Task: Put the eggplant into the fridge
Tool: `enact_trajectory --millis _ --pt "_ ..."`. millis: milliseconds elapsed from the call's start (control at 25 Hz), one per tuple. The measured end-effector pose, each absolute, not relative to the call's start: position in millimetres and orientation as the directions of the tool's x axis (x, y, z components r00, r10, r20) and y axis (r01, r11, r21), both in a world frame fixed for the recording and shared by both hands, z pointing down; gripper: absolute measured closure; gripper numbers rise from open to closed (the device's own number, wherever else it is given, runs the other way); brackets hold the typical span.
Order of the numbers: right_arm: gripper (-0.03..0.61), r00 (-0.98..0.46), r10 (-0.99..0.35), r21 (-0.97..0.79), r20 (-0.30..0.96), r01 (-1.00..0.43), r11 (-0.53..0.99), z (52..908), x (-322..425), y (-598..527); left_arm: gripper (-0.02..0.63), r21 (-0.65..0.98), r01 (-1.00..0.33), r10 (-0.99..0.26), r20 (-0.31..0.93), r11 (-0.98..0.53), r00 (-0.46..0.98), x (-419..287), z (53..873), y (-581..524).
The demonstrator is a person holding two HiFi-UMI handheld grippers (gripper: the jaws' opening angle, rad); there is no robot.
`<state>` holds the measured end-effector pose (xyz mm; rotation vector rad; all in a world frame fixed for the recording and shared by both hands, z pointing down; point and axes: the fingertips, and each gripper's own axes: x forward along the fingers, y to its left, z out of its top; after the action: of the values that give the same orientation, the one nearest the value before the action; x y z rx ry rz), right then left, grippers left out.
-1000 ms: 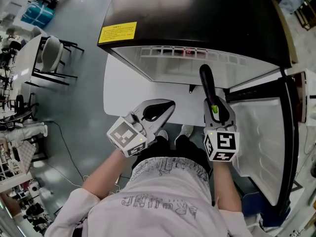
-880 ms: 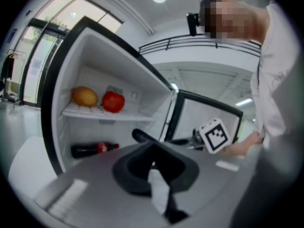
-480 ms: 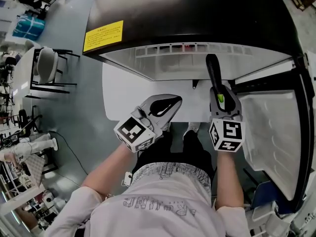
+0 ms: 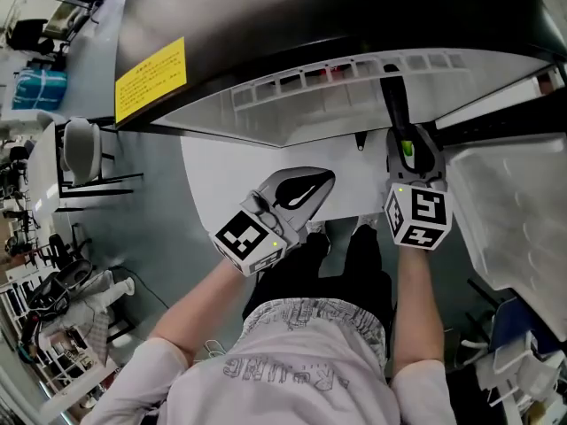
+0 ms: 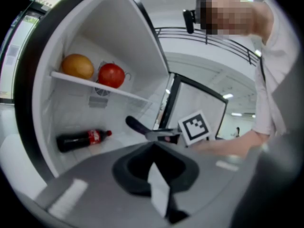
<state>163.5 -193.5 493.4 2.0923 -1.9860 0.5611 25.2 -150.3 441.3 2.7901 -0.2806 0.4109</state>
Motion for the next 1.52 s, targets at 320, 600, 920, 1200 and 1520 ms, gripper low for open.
enact_trajectory --millis 320,600,920,1200,1520 --pt "0.445 0.077 -0.912 -0.086 0.403 -0.989 -0.122 516.5 172.0 -213.2 0.607 0.266 -0.201 -0.113 0.314 -0.943 0.943 26.3 459.8 -156.4" --pt "0.445 0.107 -0.914 -0.071 0.392 -0.987 -0.146 529.7 178.1 -233.3 0.607 0.254 -0.177 -0.098 0.295 -0.951 0.95 38.2 466.3 -165.6" --pt "0.445 0.133 -0.911 -0.089 0.389 -0.979 -0.181 553.2 189.7 -248.2 0.607 0.252 -0.168 -0.091 0.292 -0.953 0.952 44.3 483.3 -168.4" --pt "0.445 0.139 -0.908 -0.071 0.396 -0.981 -0.181 565.2 195.0 -263.6 0.607 0.254 -0.173 -0.098 0.283 -0.952 0.954 46.1 492.4 -173.9" --pt "0.445 0.162 -0.889 -0.023 0.429 -0.982 -0.19 576.6 201.0 -273.5 0.607 0.259 -0.175 -0.099 0.281 -0.95 0.954 45.5 500.1 -178.9"
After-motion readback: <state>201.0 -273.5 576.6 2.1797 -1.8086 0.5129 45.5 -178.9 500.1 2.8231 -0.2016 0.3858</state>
